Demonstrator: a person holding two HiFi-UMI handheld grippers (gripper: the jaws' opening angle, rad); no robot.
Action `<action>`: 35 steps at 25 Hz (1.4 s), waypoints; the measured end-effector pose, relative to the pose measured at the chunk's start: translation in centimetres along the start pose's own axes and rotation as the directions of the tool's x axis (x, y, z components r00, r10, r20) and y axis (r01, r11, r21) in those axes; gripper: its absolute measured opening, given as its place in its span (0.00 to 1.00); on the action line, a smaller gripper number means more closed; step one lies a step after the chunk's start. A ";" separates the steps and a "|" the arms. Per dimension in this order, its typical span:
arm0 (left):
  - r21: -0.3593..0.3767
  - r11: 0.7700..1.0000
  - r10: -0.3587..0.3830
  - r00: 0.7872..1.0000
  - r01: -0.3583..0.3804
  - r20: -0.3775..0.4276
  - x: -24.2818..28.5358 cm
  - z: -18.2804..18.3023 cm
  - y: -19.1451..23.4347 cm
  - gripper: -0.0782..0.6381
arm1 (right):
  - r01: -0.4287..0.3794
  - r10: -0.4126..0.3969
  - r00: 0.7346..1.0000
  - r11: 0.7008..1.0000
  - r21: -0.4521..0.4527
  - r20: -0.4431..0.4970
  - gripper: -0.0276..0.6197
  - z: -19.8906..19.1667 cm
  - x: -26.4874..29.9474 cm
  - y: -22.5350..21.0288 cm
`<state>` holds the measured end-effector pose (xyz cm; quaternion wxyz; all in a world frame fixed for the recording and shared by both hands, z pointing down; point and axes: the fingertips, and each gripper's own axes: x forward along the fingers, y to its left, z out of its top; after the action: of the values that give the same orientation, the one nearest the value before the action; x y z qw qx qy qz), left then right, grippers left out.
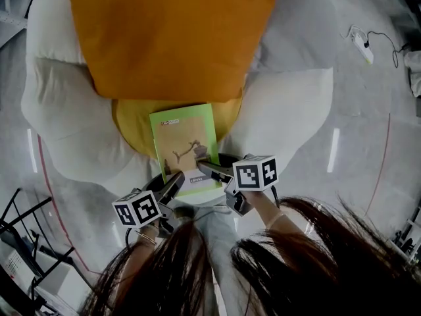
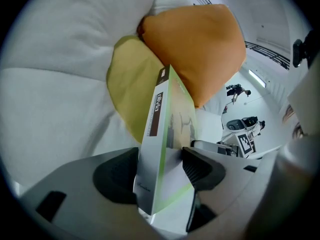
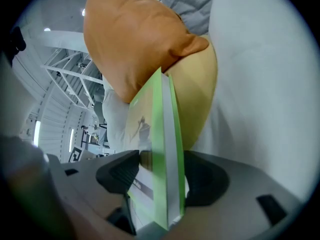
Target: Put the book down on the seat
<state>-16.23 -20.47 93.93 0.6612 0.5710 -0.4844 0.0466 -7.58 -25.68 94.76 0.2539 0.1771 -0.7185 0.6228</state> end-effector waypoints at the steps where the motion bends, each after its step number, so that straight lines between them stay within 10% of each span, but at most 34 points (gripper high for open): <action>1: 0.004 1.000 0.004 1.000 -0.004 -0.007 0.1 0.0 0.1 0.48 | 0.009 -0.009 1.000 1.000 -0.001 0.002 0.47 0.0 0.0 -0.1; 35: 0.117 0.982 0.157 0.985 -0.148 -0.067 -3.0 0.5 0.6 0.48 | 0.158 -0.162 0.986 0.981 0.111 0.033 0.48 -3.7 -3.1 -1.2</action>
<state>-18.51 -19.22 92.22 0.6408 0.5660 -0.4978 0.1458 -3.86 -22.40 94.22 0.2781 0.2608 -0.6722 0.6346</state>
